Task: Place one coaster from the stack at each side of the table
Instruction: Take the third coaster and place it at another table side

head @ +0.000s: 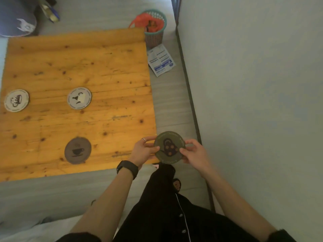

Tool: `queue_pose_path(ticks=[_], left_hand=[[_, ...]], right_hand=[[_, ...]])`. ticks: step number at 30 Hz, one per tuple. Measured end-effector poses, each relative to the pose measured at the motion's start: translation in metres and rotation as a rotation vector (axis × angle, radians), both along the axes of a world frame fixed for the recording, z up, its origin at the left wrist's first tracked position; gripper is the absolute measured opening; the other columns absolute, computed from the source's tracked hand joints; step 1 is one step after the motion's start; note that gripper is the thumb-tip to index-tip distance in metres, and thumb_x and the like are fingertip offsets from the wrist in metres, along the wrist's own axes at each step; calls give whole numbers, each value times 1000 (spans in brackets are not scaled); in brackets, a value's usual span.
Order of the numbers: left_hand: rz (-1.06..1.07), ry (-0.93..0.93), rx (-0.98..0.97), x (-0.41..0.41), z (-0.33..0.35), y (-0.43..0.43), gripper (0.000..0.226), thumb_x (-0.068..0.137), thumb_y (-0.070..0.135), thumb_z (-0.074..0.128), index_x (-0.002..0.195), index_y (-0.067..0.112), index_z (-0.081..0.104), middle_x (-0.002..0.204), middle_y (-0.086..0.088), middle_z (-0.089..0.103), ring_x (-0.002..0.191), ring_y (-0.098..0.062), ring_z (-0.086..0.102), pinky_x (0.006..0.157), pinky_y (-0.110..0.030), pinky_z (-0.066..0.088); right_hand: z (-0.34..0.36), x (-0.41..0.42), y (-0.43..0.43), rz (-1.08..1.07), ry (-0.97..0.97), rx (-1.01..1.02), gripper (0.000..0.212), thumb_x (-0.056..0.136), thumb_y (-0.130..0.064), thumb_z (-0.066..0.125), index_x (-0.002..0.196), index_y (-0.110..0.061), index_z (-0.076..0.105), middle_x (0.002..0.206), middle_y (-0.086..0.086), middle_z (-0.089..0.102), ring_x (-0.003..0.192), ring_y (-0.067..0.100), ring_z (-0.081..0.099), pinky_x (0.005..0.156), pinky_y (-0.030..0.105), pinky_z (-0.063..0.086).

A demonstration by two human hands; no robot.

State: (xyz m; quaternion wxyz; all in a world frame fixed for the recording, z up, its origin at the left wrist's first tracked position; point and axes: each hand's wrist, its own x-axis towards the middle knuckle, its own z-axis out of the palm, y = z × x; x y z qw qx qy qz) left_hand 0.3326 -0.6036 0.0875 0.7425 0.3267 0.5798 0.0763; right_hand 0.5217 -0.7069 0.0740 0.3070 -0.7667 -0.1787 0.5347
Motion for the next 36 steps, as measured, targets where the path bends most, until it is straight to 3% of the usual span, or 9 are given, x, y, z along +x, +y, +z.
queue_pose_path(ticks=[3, 5, 8, 10, 15, 18, 25, 31, 36], left_hand=[[120, 13, 9, 5, -7, 12, 40, 88, -5, 65, 125, 6, 56, 109, -17, 71, 98, -30, 70, 86, -49, 58], [216, 30, 30, 9, -11, 22, 37, 87, -3, 66, 122, 6, 58, 102, -13, 72, 89, -22, 71, 71, -36, 62], [301, 49, 40, 16, -12, 36, 34, 88, -1, 67, 119, 8, 60, 97, -9, 74, 80, -15, 71, 57, -24, 58], [358, 31, 36, 18, -12, 45, 32, 89, 0, 66, 119, 11, 61, 100, -12, 74, 82, -15, 72, 63, -28, 61], [299, -10, -93, 11, -10, 71, 41, 95, 11, 59, 127, 34, 48, 105, -11, 70, 86, -22, 68, 72, -37, 56], [370, 5, -133, 8, -19, 85, 52, 94, 2, 56, 137, 30, 42, 100, -18, 67, 81, -28, 61, 69, -39, 50], [682, 213, -131, 31, -41, 140, 40, 92, 5, 60, 131, 2, 50, 107, -14, 67, 67, -18, 59, 60, -31, 46], [973, 362, -172, 78, -55, 192, 28, 91, 14, 62, 119, 16, 58, 103, -4, 69, 77, -17, 63, 65, -27, 48], [1261, 492, -243, 113, -64, 230, 29, 90, 16, 63, 119, 20, 59, 102, 0, 68, 83, -15, 63, 59, -20, 43]], right_hand=[[-3, 11, 31, 93, -31, -12, 26, 91, -12, 70, 114, -19, 60, 108, 4, 71, 81, 17, 75, 64, 25, 61], [-3, 16, 55, 188, -76, -28, 27, 90, -14, 71, 115, -17, 60, 109, 0, 69, 81, 15, 74, 65, 24, 60], [1, 28, 93, 371, -202, -67, 19, 89, -24, 72, 105, -24, 61, 100, -11, 66, 90, 9, 68, 83, 31, 58], [4, 34, 121, 466, -242, -51, 17, 89, -29, 72, 102, -25, 61, 97, -12, 65, 92, 9, 65, 86, 32, 56], [18, 37, 187, 661, -163, -65, 28, 94, -19, 67, 119, -27, 59, 98, -3, 69, 80, 11, 72, 62, 18, 57], [12, 35, 228, 823, -196, -96, 25, 94, -20, 66, 119, -24, 60, 104, 0, 70, 76, 14, 73, 58, 18, 56], [-19, 30, 346, 1149, -234, -114, 16, 93, -29, 67, 105, -27, 58, 101, -8, 65, 79, 19, 73, 80, 42, 61], [-45, 20, 455, 1509, -294, -101, 14, 92, -26, 68, 100, -26, 57, 98, -5, 65, 90, 20, 68, 86, 47, 58], [-61, 1, 511, 1741, -383, -32, 14, 93, -28, 67, 103, -23, 59, 97, -5, 65, 91, 18, 66, 86, 41, 56]])
